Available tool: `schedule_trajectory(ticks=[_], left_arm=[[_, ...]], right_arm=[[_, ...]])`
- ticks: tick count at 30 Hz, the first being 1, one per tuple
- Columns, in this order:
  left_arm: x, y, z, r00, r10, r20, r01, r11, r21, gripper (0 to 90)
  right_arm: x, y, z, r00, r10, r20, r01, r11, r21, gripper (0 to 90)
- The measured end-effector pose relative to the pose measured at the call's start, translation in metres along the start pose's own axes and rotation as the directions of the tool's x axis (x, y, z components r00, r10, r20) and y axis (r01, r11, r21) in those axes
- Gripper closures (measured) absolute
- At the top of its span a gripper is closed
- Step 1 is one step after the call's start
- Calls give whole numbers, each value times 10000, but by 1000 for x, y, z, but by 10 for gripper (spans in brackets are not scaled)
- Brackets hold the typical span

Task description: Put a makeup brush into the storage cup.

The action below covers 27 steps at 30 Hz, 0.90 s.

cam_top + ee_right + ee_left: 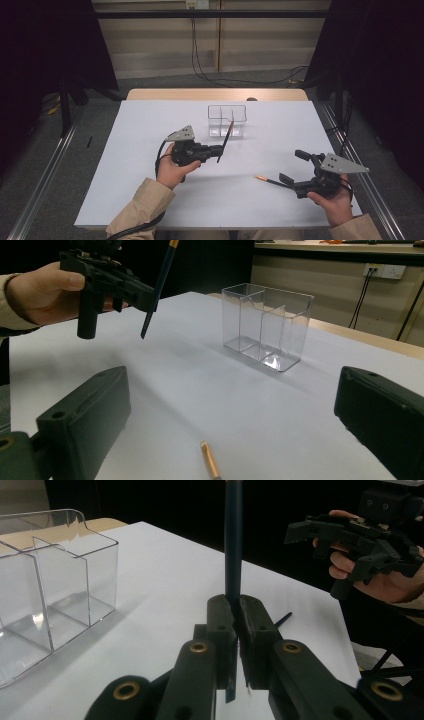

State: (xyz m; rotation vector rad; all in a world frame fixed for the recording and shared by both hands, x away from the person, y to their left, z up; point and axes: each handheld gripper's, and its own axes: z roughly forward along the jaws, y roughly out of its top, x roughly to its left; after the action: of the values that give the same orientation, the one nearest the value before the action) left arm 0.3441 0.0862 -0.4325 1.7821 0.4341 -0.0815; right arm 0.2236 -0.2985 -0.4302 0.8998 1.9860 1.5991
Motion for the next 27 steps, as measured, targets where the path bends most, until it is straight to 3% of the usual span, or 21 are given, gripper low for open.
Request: schedule_trajectory(ticks=[10, 19, 27], left_arm=[[-3, 0, 2, 9999, 106, 37, -105, 9999, -65, 845], [-3, 1, 0, 9999, 134, 74, -133, 9998, -150, 845], [-5, 1, 0, 9998, 162, 134, -160, 9997, -183, 845]], right_arm=[[-2, 7, 22, 9996, 166, -250, -162, 9998, 137, 13], [4, 24, 43, 9979, 153, -628, -145, 9998, 145, 13], [9, 31, 66, 9950, 547, -832, -534, 9984, 170, 14]])
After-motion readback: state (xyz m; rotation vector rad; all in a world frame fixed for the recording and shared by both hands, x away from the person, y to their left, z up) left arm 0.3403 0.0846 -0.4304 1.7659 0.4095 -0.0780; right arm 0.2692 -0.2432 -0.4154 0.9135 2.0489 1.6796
